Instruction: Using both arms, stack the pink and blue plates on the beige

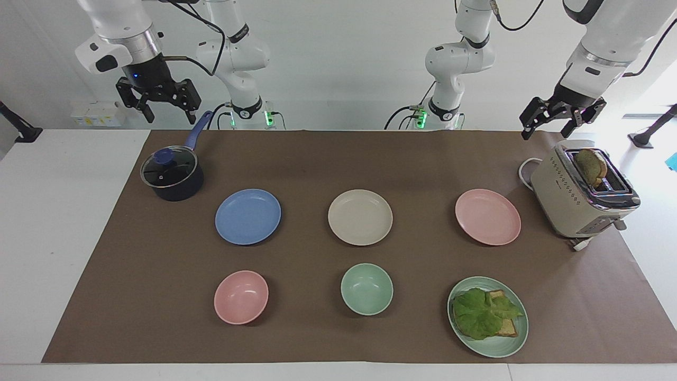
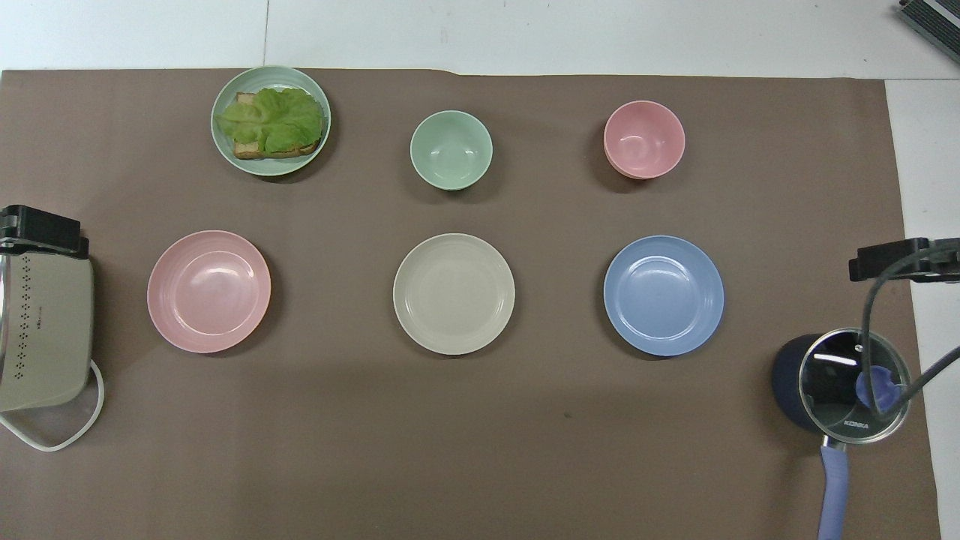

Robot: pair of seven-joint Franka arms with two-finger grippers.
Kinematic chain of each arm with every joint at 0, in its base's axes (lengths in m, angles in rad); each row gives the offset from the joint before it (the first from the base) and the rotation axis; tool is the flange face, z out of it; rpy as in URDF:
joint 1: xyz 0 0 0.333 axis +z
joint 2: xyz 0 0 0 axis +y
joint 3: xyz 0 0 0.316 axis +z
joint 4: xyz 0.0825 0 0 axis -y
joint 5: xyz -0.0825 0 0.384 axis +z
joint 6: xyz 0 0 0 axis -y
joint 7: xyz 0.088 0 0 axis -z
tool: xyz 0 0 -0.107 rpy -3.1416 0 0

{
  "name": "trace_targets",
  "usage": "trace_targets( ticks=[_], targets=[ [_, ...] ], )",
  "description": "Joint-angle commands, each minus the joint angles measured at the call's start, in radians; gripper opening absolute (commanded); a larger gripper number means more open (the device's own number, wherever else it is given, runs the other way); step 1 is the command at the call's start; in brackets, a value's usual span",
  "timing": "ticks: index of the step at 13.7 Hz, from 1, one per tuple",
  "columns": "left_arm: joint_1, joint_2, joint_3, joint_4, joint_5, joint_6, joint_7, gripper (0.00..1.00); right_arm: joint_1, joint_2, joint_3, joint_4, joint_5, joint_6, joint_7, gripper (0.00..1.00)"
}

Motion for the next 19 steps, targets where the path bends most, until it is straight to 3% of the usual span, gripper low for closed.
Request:
trace_targets(
  ticks=[1, 4, 6, 8, 10, 12, 14, 19],
  targets=[
    [0.002, -0.015, 0.001, 0.001, 0.007, -0.001, 0.006, 1.00, -0.012, 0.003, 0.001, -0.002, 0.005, 0.014, -0.031, 1.00],
    [0.037, -0.021, 0.004, -0.044, -0.005, 0.002, -0.010, 1.00, -0.010, 0.000, 0.001, -0.005, 0.010, 0.015, -0.031, 1.00],
    [0.053, -0.016, 0.009, -0.187, -0.034, 0.059, -0.002, 1.00, -0.010, 0.000, 0.001, -0.005, 0.008, 0.022, -0.031, 1.00],
    [0.076, -0.036, 0.010, -0.439, -0.034, 0.340, -0.010, 1.00, -0.010, 0.000, 0.001, -0.005, 0.004, 0.026, -0.031, 1.00],
    [0.116, 0.017, 0.010, -0.548, -0.034, 0.505, -0.005, 1.00, -0.012, 0.000, -0.001, -0.008, 0.004, 0.025, -0.031, 1.00],
    [0.148, 0.118, 0.010, -0.559, -0.034, 0.599, 0.006, 1.00, -0.012, -0.001, -0.001, -0.011, 0.002, 0.026, -0.031, 1.00],
    [0.173, 0.166, 0.009, -0.562, -0.034, 0.656, 0.000, 1.00, -0.013, -0.001, -0.002, -0.012, 0.002, 0.028, -0.031, 1.00],
    [0.162, 0.174, 0.009, -0.668, -0.034, 0.748, -0.034, 1.00, -0.014, -0.001, -0.002, -0.014, 0.001, 0.028, -0.033, 1.00]
  ],
)
